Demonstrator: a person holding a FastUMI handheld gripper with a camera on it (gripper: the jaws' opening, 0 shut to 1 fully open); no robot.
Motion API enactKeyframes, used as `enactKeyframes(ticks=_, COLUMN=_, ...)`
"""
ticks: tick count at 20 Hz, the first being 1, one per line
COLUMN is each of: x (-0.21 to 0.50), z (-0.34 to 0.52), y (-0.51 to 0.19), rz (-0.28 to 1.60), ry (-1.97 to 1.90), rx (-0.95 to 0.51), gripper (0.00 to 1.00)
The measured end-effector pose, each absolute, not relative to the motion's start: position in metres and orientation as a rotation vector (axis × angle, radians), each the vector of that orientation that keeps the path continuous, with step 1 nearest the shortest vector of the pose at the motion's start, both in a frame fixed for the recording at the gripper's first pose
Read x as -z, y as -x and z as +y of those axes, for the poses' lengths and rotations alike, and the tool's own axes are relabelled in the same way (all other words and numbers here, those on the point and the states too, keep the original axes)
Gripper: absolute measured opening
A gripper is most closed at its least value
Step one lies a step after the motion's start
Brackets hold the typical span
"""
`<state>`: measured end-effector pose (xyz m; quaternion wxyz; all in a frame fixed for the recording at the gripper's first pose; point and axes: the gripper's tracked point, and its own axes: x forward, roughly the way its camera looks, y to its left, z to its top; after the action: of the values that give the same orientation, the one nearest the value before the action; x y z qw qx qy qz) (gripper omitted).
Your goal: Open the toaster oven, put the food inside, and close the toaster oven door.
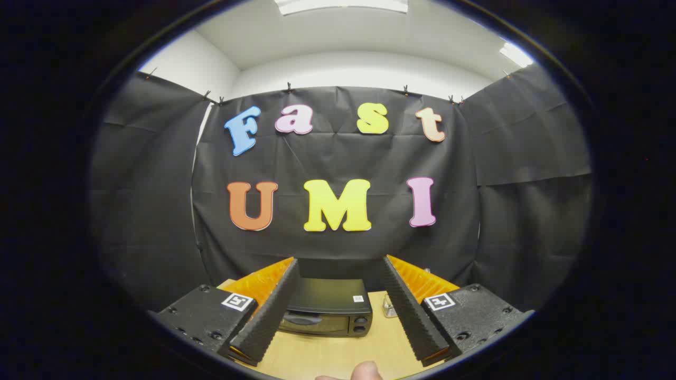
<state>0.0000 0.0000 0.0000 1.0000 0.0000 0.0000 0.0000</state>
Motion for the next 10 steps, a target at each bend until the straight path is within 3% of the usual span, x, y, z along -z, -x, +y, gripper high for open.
enactKeyframes(ticks=10, x=0.0016, z=-0.0028, y=-0.0023, rz=0.006, ry=-0.015, rx=-0.013, gripper=1.00)
